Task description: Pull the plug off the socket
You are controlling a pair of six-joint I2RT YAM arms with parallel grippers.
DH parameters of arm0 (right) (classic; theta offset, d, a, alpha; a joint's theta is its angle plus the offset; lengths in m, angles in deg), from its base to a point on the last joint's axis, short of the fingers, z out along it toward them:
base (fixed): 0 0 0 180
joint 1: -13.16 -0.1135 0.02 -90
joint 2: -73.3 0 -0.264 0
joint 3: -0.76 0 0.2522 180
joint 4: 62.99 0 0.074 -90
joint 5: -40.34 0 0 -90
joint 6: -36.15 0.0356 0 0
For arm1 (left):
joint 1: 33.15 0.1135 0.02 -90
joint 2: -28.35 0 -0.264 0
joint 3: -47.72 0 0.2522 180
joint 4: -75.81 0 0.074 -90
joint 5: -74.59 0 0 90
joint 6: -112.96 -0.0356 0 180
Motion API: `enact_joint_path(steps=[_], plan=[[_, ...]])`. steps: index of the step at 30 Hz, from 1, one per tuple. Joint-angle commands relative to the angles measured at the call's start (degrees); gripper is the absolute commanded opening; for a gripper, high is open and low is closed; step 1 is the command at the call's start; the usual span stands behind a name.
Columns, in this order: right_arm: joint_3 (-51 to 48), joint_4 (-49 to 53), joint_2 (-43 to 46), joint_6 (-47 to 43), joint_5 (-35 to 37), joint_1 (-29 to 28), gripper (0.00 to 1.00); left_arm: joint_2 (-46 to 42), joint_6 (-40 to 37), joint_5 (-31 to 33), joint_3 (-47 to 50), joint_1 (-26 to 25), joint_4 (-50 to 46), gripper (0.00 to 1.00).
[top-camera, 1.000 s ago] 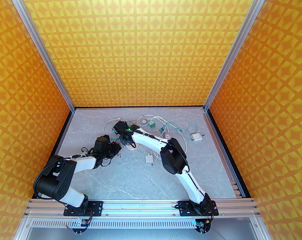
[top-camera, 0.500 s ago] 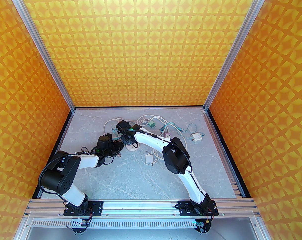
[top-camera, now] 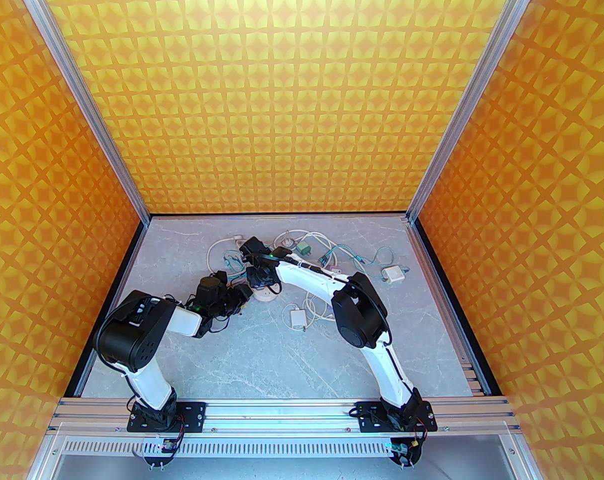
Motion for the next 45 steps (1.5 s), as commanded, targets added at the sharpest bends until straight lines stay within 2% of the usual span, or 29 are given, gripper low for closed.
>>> enact_joint_path(steps=[1,7,9,15,19,25,27,31,38,45], plan=[[-0.7,-1.3,1.4,0.9,-2.4,-0.3,0.28,3.6,0.4,-1.7,0.1,-0.9,3.8,0.46],[-0.6,-1.5,1.3,1.0,-2.9,-0.3,0.28,5.0,-0.6,-1.2,-0.9,-1.0,1.2,0.49],[-0.7,-1.5,1.3,1.0,-3.0,-0.3,0.27,5.3,-1.3,-0.1,-2.0,-1.1,-3.3,0.46],[-0.8,-1.5,1.4,1.1,-3.0,-0.6,0.27,5.4,-4.5,4.0,-5.9,-3.2,-16.4,0.46],[-0.9,-1.7,1.9,1.3,-3.4,-0.7,0.27,6.3,-5.1,5.8,-7.5,-3.8,-20.6,0.45],[-1.8,-2.4,3.1,1.9,-4.4,-0.7,0.27,7.0,-2.4,4.6,-3.9,-3.7,-9.8,0.39],[-1.9,-2.4,3.2,1.8,-4.2,-0.7,0.27,5.9,-2.3,4.1,-3.2,-3.5,-8.1,0.24],[-1.9,-2.0,3.3,1.8,-3.5,-0.6,0.27,1.0,-2.0,4.0,-1.1,-3.4,-5.5,0.0],[-2.0,-2.8,2.8,2.8,-4.2,-0.3,0.27,-6.5,1.1,4.5,1.4,-3.6,-2.9,0.0],[-3.0,-3.7,3.0,3.9,-5.5,0.0,0.27,-1.9,7.5,4.5,3.8,-4.0,12.3,0.0]])
